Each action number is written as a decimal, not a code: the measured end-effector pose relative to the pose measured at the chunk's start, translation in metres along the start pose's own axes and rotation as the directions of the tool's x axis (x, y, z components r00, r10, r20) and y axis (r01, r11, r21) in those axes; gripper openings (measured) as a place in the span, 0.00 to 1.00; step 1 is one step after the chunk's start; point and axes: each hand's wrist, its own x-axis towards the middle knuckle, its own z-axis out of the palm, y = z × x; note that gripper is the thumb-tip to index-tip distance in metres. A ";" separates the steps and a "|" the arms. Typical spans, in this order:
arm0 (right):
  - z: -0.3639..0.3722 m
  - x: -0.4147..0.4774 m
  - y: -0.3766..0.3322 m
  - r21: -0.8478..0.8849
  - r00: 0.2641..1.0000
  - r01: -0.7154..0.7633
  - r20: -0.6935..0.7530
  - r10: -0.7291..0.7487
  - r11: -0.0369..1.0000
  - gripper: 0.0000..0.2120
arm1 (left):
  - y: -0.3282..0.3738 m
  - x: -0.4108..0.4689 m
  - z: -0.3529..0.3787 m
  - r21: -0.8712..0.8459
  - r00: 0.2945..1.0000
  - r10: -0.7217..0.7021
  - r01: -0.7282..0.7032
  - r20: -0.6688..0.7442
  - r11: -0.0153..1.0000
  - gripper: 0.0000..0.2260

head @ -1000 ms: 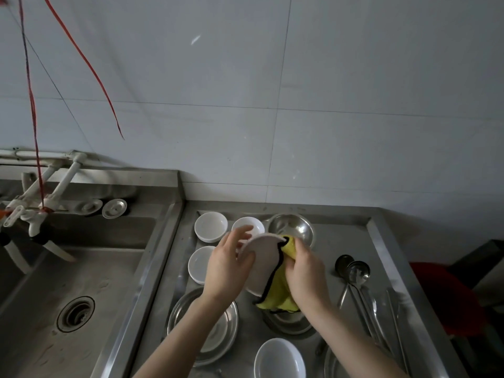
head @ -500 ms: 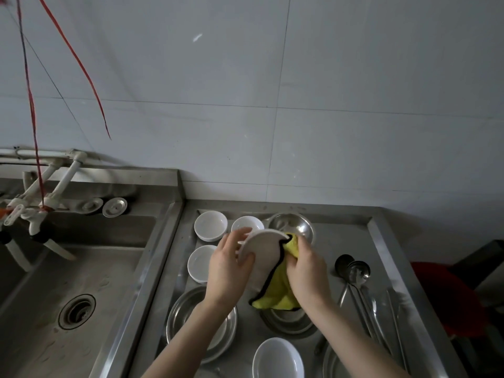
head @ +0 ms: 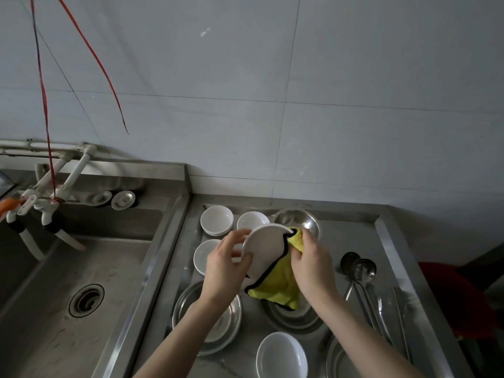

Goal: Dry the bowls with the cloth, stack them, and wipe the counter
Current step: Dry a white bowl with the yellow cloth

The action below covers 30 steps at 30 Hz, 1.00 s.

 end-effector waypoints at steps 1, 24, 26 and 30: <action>-0.001 0.000 0.000 -0.020 0.999 0.032 0.024 -0.032 0.999 0.17 | -0.002 -0.001 -0.001 0.026 1.000 -0.010 0.010 0.010 1.000 0.17; 0.001 0.000 -0.011 -0.152 0.984 0.167 0.093 -0.154 0.974 0.17 | 0.017 0.009 -0.015 -0.042 0.998 -0.056 0.056 0.014 0.998 0.16; 0.000 0.000 -0.005 -0.167 0.989 0.147 0.017 -0.146 0.975 0.18 | 0.020 0.003 -0.018 -0.053 0.987 -0.136 0.132 -0.081 0.990 0.13; 0.005 -0.007 0.000 -0.237 0.957 0.268 -0.049 -0.287 0.934 0.23 | 0.033 0.001 -0.009 -0.318 0.886 -0.406 0.460 0.224 0.829 0.13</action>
